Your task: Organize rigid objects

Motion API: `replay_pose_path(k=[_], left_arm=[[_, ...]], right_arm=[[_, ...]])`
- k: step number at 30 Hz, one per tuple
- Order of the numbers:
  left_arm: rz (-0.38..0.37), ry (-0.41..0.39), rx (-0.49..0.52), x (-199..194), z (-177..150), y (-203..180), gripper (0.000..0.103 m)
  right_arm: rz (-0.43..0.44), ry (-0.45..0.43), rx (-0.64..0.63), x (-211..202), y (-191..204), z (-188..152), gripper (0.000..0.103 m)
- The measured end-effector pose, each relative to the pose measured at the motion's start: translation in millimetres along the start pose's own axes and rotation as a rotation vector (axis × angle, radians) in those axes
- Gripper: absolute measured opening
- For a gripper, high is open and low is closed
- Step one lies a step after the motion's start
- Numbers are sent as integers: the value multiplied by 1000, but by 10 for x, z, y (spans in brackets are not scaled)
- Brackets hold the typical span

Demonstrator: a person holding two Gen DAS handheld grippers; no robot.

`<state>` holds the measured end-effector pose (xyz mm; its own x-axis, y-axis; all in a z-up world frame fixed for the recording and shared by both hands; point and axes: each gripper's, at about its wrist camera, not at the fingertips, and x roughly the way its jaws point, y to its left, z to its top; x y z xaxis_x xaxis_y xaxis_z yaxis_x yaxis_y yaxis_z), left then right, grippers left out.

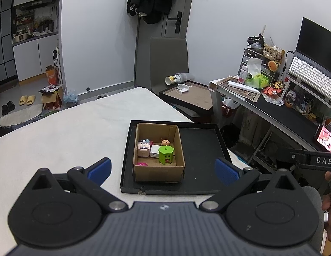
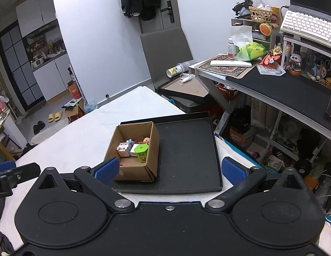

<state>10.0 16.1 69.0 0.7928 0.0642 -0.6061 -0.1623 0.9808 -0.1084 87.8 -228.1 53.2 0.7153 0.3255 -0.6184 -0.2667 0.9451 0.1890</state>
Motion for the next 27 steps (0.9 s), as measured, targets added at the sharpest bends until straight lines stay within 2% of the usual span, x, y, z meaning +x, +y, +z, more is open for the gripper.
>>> replay_pose_path(k=[27], left_arm=[[-15, 25, -16, 109, -88, 65, 102]], right_arm=[[-15, 22, -20, 161, 107, -69, 103]])
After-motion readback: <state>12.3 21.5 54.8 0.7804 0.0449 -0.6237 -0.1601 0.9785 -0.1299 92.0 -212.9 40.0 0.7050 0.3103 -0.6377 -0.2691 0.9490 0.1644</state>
